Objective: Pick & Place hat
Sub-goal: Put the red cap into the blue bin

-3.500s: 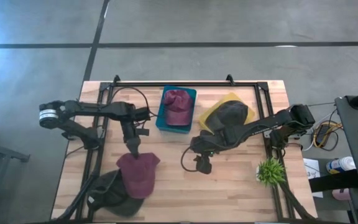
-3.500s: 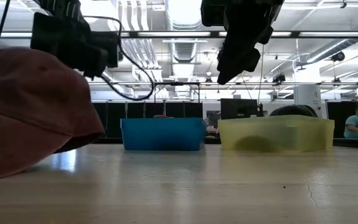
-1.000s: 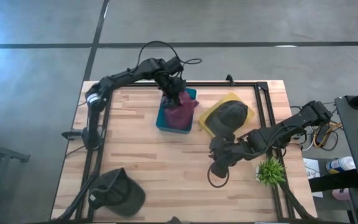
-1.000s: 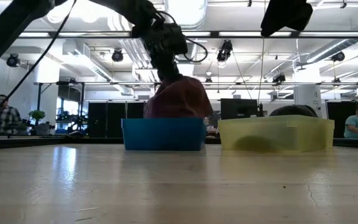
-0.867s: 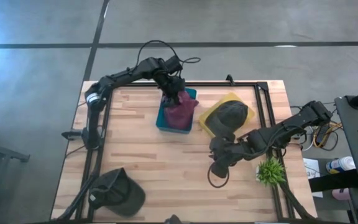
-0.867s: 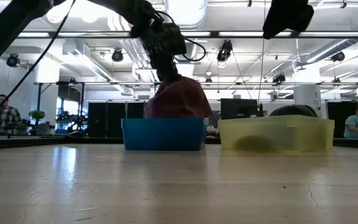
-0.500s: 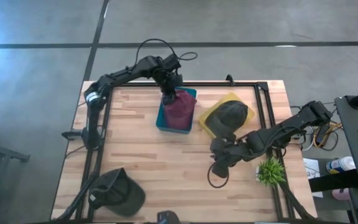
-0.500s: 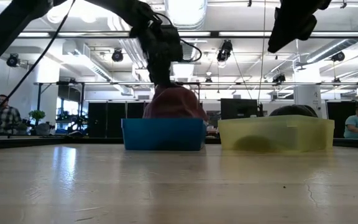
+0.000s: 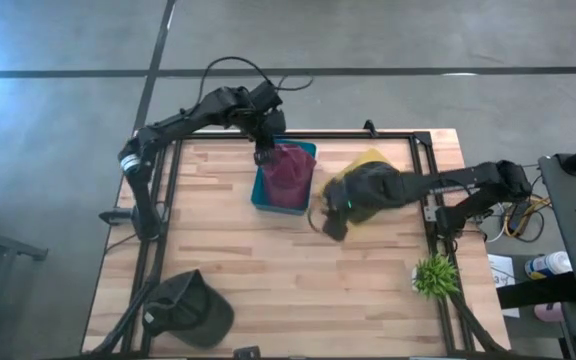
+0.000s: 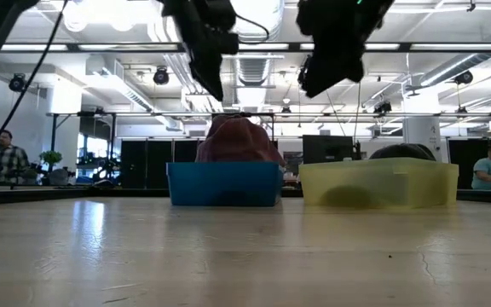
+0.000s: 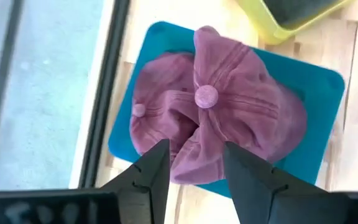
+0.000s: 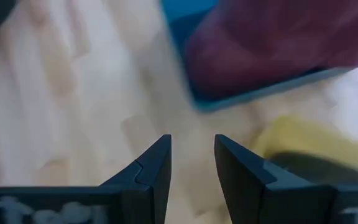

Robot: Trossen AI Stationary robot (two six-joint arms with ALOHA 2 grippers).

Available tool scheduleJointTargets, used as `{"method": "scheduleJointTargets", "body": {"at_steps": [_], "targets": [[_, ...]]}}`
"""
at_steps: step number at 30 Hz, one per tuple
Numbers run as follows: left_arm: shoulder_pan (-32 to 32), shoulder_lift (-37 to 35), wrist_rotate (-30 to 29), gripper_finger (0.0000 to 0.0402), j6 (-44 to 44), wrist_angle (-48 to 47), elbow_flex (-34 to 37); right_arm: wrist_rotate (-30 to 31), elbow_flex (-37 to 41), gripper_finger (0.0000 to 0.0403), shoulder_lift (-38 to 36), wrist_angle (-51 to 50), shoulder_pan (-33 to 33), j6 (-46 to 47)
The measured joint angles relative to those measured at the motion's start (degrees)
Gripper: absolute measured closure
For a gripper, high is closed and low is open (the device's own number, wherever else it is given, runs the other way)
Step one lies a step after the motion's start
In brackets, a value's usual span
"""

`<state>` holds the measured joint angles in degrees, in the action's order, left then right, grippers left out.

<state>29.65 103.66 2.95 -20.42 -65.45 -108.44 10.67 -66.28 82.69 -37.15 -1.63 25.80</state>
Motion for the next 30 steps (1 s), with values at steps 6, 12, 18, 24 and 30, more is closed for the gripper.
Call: {"method": "scheduleJointTargets", "body": {"at_steps": [6,12,18,24,30], "targets": [[0.18,-5.94,-1.61,0.0259,2.72,-1.61,2.07,-0.69,-0.04,0.0303,3.10,6.04,10.16,-8.94],[1.86,-8.33,-1.64,0.0259,2.30,1.56,13.53,1.20,-0.02,0.0313,9.08,11.47,15.73,-16.04],[3.21,-8.33,-1.63,0.0259,1.21,17.03,26.23,1.34,-0.04,0.0312,15.25,17.11,19.62,-18.25],[3.80,-8.14,-0.08,0.0259,0.52,30.70,34.32,1.38,-0.04,0.0311,19.44,23.02,21.05,-20.32],[4.11,-7.67,2.11,0.0259,-0.72,37.90,39.53,1.38,-0.04,0.0317,22.83,26.30,21.07,-23.23]]}}
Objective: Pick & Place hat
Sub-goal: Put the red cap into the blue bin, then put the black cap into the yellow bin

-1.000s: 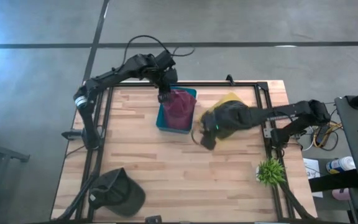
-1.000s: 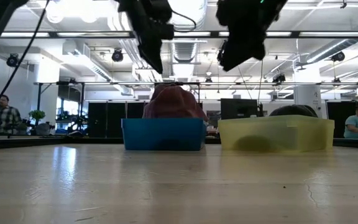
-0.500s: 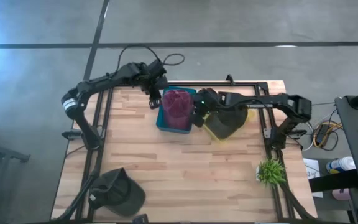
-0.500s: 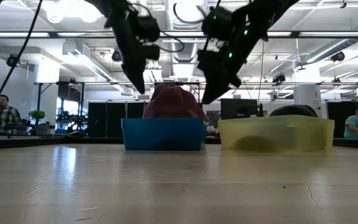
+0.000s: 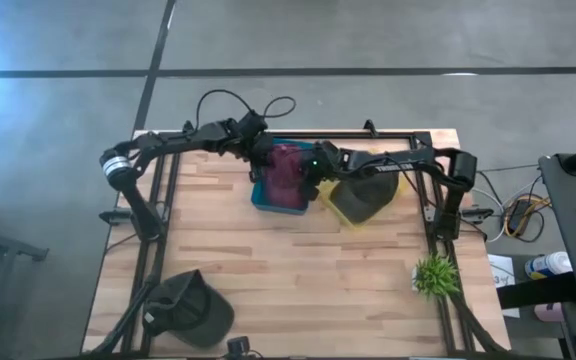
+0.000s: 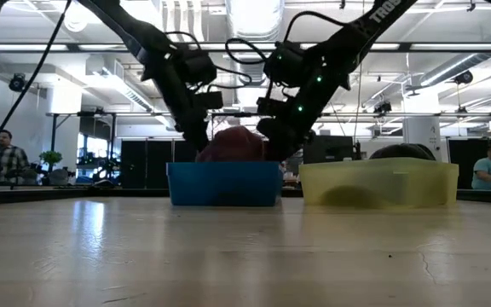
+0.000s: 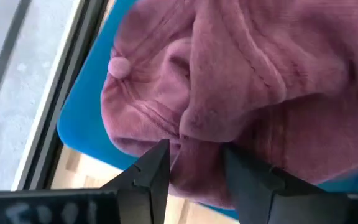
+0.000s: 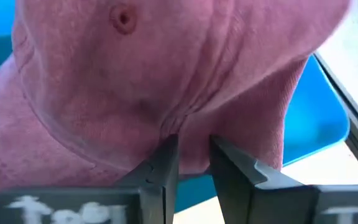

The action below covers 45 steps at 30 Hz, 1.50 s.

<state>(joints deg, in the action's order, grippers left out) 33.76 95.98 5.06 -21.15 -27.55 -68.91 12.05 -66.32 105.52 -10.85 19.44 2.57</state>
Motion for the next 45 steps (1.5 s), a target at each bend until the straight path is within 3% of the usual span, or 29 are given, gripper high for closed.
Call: {"method": "scheduleJointTargets", "body": {"at_steps": [8,18,24,27,35,45], "targets": [[-0.02,-0.02,-2.90,0.0259,-1.98,13.98,3.70,0.10,0.00,0.0310,1.01,-0.25,0.13,0.07],[-0.07,-4.54,-12.83,0.0259,-7.32,7.62,2.57,1.90,-0.02,0.0312,-5.10,-6.64,0.07,-3.00],[-0.81,-13.71,-13.57,0.0259,-0.28,5.53,2.52,1.97,-0.01,0.0308,-8.95,-10.94,-0.46,-1.89],[-2.50,-19.32,-9.73,0.0259,5.77,0.38,2.46,1.93,0.00,0.0311,-11.85,-13.90,-2.13,0.74],[-10.97,-30.49,7.82,0.0259,19.50,-15.06,2.46,0.94,0.00,0.0312,-16.73,-16.89,-11.91,9.29],[-22.44,-33.87,13.69,0.0259,31.49,-31.13,2.60,-2.16,0.15,0.0316,-16.84,-19.65,-25.61,22.41]]}}
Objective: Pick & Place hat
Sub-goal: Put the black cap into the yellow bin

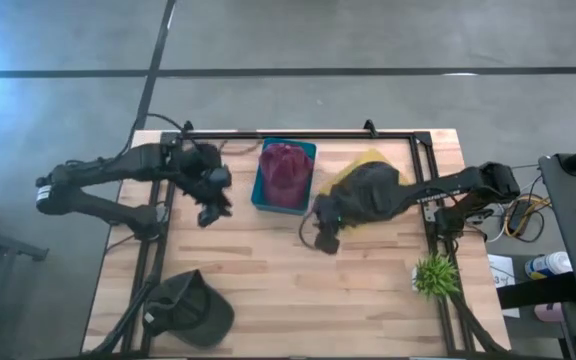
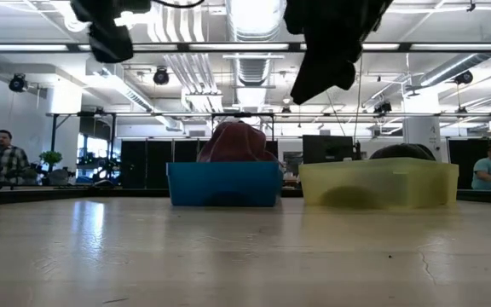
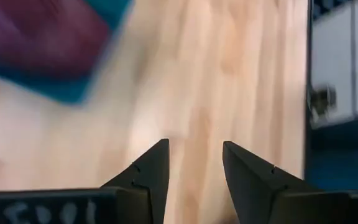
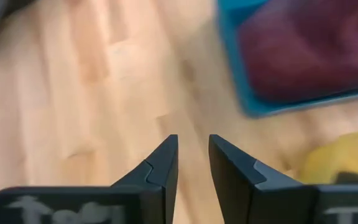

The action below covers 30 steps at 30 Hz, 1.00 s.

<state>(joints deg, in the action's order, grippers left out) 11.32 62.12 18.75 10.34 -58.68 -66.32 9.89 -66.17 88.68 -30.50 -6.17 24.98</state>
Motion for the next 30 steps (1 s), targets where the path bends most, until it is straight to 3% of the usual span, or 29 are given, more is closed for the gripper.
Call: {"method": "scheduleJointTargets", "body": {"at_steps": [8,16,19,25,30], "targets": [[-13.71,3.55,2.79,0.0259,0.22,-12.68,0.15,0.13,0.24,0.0312,1.03,-0.24,-6.90,3.13],[-22.29,5.94,8.42,0.0259,1.18,-14.85,3.69,0.29,0.29,0.0296,1.03,2.29,-9.76,7.66],[-24.74,5.94,10.72,0.0259,6.07,-14.87,7.46,0.27,0.29,0.0286,1.13,4.73,-10.98,10.28],[-30.14,6.07,8.62,0.0259,13.47,-12.84,14.22,0.57,0.29,0.0261,5.26,7.16,-12.83,15.32],[-32.80,6.43,7.38,0.0259,27.36,-6.35,17.89,0.56,0.31,0.0240,8.46,8.07,-15.87,19.14]]}}
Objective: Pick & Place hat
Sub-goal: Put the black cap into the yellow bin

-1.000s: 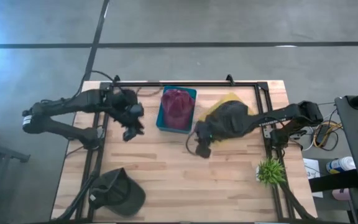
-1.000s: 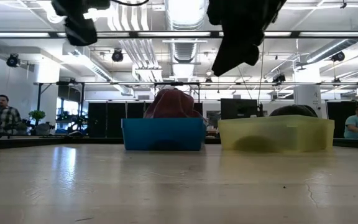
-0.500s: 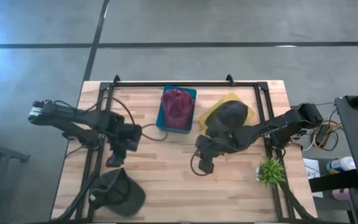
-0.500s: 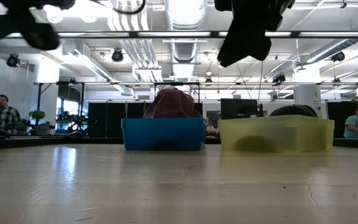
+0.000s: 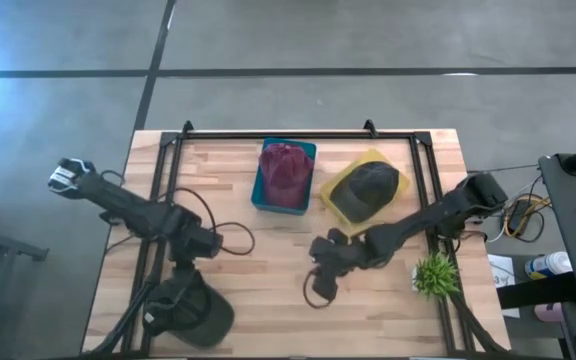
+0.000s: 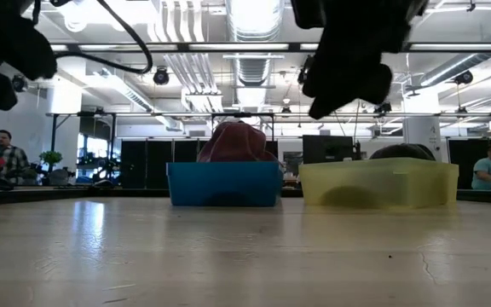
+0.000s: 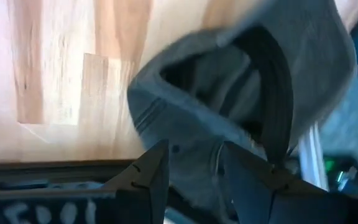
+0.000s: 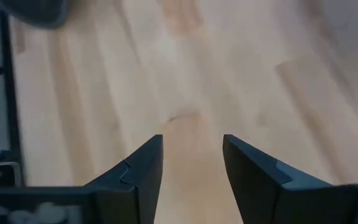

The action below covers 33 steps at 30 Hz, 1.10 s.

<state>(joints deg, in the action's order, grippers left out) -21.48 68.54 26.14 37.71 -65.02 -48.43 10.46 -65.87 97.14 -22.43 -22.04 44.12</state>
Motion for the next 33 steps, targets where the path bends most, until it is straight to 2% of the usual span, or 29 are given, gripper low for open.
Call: {"method": "scheduleJointTargets", "body": {"at_steps": [6,11,15,21,24,26,28,33], "targets": [[-3.17,1.46,-4.48,0.0259,17.31,9.18,3.02,4.84,0.00,0.0230,1.29,0.30,-4.68,6.17],[-6.63,4.97,-6.75,0.0259,23.00,9.07,2.98,11.41,0.00,0.0229,1.29,0.30,-8.22,9.60],[-8.94,8.66,-7.27,0.0259,26.77,9.06,2.63,12.50,0.00,0.0229,1.27,0.34,-9.72,10.86],[-10.57,15.21,-10.06,0.0268,24.97,8.61,2.83,12.70,0.00,0.0229,1.27,0.41,-11.06,11.45],[-10.48,17.44,-10.84,0.0306,21.71,8.49,2.13,12.66,0.00,0.0229,1.27,0.48,-11.42,11.43],[-10.09,18.19,-11.76,0.0352,19.54,8.51,0.45,12.67,0.00,0.0230,1.21,0.48,-11.74,11.32],[-9.51,18.28,-14.36,0.0387,18.49,8.48,-1.95,12.68,-0.06,0.0231,0.94,0.41,-12.06,11.02],[-5.75,16.86,-25.20,0.0397,14.74,8.32,-13.02,12.64,-0.86,0.0244,-0.98,0.36,-12.39,8.11]]}}
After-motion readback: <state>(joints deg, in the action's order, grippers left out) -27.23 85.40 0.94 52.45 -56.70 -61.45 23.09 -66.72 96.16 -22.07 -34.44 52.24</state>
